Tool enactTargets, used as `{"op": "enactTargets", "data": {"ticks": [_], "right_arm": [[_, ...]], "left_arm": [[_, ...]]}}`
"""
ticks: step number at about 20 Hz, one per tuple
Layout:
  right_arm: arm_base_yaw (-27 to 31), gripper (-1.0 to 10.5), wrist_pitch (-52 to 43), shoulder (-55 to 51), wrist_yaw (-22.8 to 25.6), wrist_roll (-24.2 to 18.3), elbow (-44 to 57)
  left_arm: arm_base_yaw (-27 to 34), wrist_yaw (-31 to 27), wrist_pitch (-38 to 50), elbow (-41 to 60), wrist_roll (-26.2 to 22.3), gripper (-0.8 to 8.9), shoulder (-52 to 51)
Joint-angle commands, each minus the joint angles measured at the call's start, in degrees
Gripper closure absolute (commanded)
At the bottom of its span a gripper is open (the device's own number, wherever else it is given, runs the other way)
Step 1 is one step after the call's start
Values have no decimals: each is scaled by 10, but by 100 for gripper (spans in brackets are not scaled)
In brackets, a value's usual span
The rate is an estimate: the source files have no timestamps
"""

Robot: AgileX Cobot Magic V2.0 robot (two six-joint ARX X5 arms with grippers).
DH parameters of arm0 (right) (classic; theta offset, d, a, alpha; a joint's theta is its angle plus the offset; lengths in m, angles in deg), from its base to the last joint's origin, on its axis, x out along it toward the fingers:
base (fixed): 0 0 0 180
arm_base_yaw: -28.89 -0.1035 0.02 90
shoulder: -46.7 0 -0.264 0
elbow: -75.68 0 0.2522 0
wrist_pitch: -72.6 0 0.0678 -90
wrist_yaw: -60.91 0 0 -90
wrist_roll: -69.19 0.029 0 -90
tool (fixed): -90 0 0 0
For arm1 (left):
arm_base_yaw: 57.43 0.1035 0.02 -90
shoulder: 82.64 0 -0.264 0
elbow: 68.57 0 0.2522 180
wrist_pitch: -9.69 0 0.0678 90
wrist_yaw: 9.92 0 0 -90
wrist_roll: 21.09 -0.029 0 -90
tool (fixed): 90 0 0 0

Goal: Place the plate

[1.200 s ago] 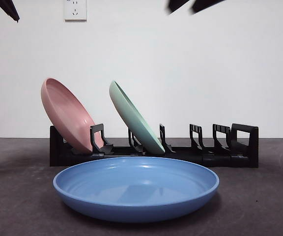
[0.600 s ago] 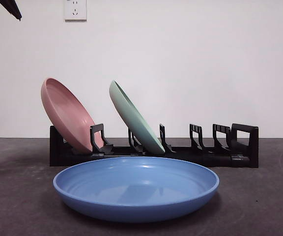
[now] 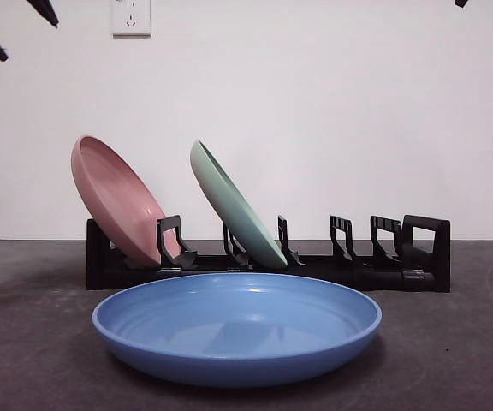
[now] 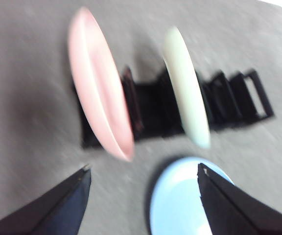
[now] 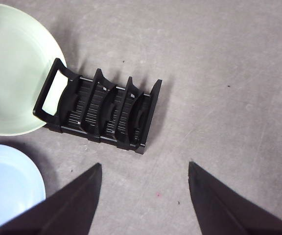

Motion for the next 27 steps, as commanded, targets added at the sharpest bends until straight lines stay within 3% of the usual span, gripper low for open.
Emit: {"op": "enactTargets", "data": {"ticks": [1,12,22,23,26,27], "right_arm": [[-1,665,-3,7,-2,-3,-14],[-1,665,4,7,-2,-5,-14],[-1,665,6,7,-2,-5,-14],[-1,665,6,7,-2,-5,-14],[-1,665,7,7,-2,-5,-14],[-1,665,8,7,-2,-6,-14]], "left_arm": [[-20,-46,-15,-73,5,473,52],[-106,-294,-255,-461,-21,473,381],[-111,-333,-248,-485,-36,475,492],[-112,-333,-247,-485,-36,489,492],[-114,-333,-243,-485,-36,670,492],[-114,-333,-242,-485,-36,683,492]]}}
